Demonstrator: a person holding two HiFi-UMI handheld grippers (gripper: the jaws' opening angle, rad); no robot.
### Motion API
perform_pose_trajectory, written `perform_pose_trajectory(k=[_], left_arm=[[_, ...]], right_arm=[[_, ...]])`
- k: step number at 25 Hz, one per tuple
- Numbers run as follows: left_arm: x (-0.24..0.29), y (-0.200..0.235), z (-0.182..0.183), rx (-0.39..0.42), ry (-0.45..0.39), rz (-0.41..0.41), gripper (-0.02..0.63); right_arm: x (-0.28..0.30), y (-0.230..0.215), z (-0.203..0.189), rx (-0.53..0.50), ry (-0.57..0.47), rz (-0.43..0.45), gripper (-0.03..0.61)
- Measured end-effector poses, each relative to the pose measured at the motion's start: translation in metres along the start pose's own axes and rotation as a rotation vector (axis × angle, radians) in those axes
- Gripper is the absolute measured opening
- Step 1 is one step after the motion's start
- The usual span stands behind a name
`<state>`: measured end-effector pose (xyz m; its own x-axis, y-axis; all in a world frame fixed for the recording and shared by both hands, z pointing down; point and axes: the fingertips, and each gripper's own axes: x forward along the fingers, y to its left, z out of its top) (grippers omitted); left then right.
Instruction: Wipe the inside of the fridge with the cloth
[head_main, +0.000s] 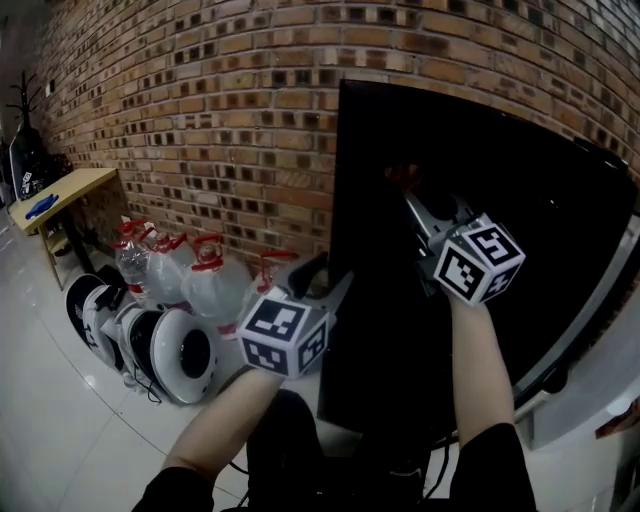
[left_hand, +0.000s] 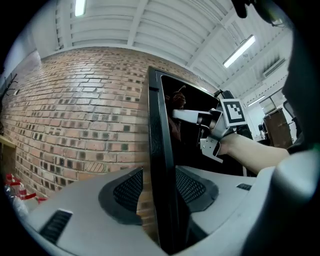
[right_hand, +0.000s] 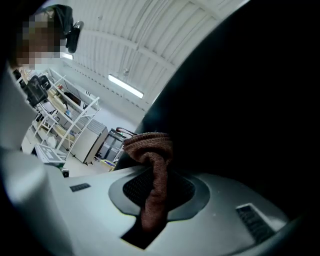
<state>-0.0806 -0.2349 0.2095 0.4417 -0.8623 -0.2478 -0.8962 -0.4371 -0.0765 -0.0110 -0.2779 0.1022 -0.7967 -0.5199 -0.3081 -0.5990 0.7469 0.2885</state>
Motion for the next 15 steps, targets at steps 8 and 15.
perform_pose_trajectory(k=[8, 15], left_arm=[[0.015, -0.003, 0.018, 0.021, -0.006, -0.001, 0.209], [0.024, 0.001, 0.000, -0.007, -0.010, 0.036, 0.215]], right_arm=[[0.019, -0.013, -0.002, 0.029, -0.016, -0.005, 0.078], [0.035, -0.023, 0.003, 0.018, -0.043, 0.030, 0.078]])
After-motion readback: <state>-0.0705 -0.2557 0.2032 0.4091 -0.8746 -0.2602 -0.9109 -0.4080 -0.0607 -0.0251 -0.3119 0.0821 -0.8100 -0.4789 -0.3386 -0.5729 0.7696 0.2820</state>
